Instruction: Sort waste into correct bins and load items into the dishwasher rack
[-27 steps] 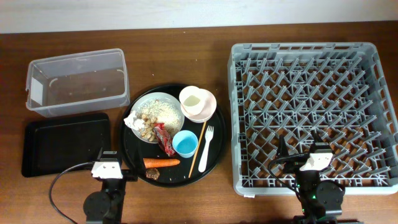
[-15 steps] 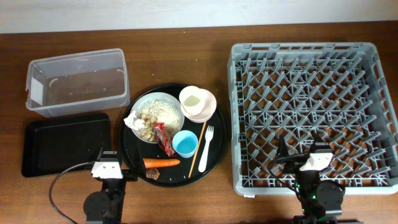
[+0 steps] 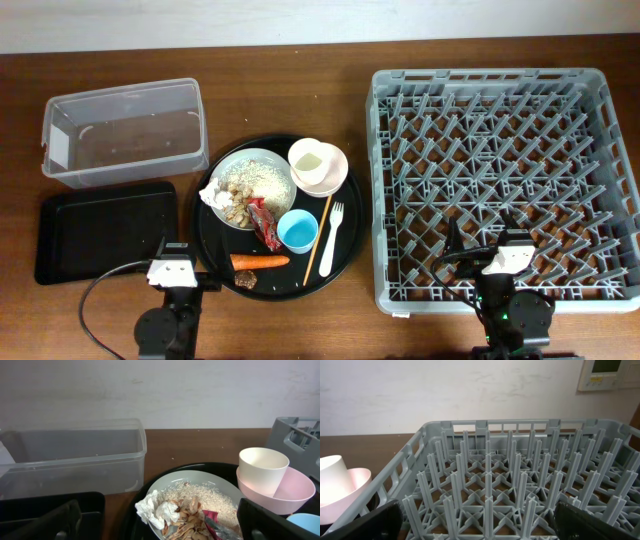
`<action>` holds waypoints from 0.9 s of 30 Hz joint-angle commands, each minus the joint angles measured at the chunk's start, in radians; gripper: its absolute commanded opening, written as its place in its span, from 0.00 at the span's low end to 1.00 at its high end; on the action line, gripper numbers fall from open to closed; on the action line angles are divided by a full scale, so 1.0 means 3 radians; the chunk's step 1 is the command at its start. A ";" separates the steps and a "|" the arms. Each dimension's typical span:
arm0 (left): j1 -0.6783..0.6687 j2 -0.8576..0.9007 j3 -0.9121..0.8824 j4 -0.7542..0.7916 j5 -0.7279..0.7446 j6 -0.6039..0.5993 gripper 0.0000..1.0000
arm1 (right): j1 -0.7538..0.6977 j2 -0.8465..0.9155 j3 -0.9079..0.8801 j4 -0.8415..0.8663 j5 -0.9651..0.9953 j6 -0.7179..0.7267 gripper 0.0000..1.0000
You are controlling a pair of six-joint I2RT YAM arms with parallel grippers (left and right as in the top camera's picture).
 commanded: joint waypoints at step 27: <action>-0.0247 0.4804 0.3183 -0.2235 0.1120 -0.0950 0.95 | 0.0022 0.2478 0.2797 -0.2969 -0.0023 0.0406 0.99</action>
